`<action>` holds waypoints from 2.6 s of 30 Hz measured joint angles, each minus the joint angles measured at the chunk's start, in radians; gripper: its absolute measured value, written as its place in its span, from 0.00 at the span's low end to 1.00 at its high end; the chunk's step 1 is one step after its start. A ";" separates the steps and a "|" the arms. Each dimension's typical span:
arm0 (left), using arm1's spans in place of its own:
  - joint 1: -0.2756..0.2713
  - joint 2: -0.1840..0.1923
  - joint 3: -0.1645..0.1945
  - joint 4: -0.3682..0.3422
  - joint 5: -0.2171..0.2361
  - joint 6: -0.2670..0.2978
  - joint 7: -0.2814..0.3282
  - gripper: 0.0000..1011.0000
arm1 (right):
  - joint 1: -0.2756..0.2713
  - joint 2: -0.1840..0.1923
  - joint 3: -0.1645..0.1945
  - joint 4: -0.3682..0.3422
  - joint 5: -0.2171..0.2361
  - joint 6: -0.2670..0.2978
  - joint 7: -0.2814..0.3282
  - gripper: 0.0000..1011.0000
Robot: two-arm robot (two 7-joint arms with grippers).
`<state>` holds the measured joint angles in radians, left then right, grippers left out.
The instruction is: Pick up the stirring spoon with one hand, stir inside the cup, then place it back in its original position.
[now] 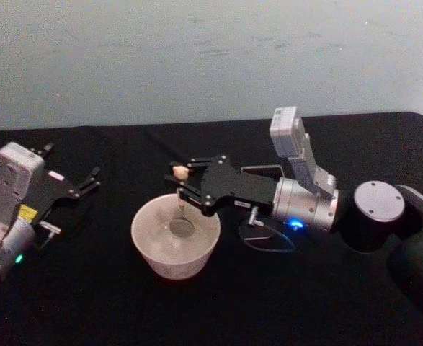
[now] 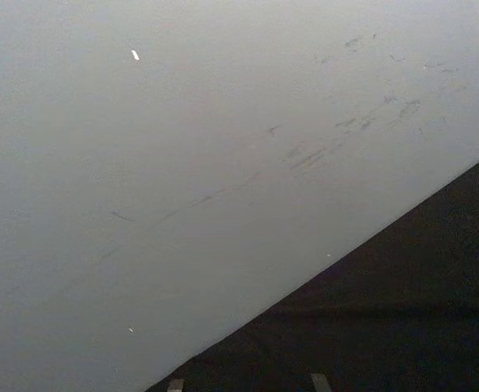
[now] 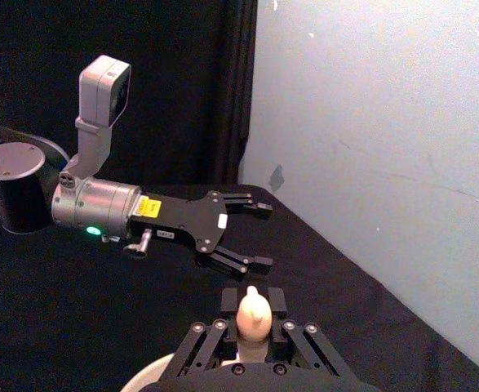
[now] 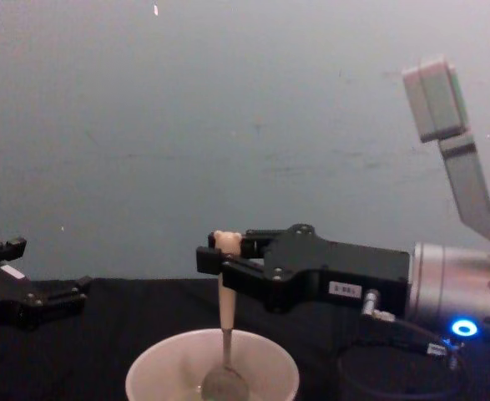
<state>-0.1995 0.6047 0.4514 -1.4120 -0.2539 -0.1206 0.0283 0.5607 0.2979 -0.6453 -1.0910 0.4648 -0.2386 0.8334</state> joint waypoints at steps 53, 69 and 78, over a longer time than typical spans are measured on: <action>0.000 0.000 0.000 0.000 0.000 0.000 0.000 0.99 | -0.005 -0.010 -0.013 -0.014 0.018 0.005 0.001 0.21; 0.000 0.000 0.000 0.000 0.000 0.000 0.000 0.99 | -0.029 0.023 0.011 -0.050 0.007 0.013 -0.015 0.21; 0.000 0.000 0.000 0.000 0.000 0.000 0.000 0.99 | -0.073 0.068 0.029 -0.122 0.023 0.033 -0.020 0.21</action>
<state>-0.1995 0.6047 0.4514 -1.4120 -0.2539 -0.1205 0.0283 0.4879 0.3661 -0.6162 -1.2130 0.4878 -0.2060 0.8138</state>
